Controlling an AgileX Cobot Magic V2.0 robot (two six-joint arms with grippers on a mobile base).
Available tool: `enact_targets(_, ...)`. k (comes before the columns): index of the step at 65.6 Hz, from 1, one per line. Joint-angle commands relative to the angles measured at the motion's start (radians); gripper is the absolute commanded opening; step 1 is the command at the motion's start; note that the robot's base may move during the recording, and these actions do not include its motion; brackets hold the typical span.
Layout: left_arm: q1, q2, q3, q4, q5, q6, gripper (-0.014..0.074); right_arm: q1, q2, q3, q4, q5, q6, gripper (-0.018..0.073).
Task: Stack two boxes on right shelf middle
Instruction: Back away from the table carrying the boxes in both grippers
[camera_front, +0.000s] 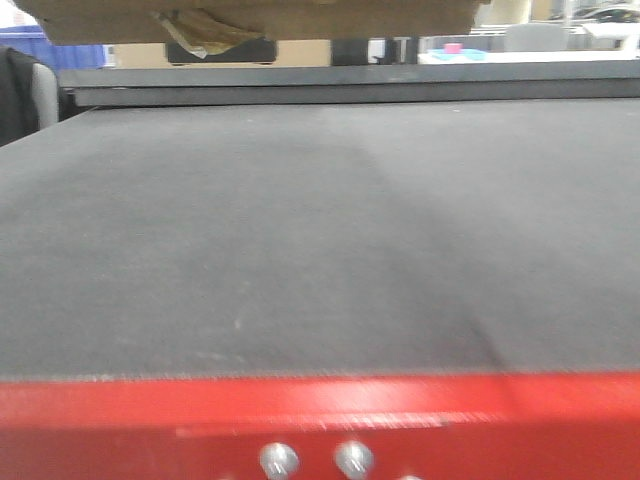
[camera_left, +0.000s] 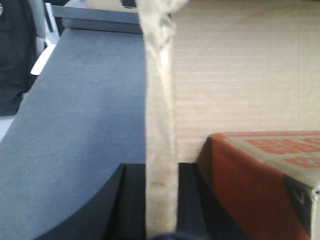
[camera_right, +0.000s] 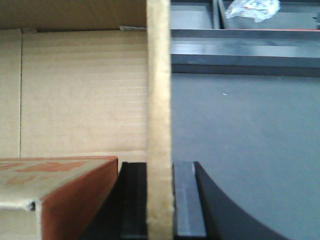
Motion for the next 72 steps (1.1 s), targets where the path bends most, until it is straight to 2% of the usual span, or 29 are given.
enact_targets(1, -0.002, 0.003, -0.015, 0.019, -0.036, -0.012, -0.0111, -0.004, -0.018, -0.012, -0.046, -0.053, -0.002, -0.0153)
enact_targets(72, -0.002, 0.002, -0.015, 0.024, -0.036, -0.012, -0.0111, -0.004, -0.018, -0.012, -0.046, -0.053, -0.002, -0.0153)
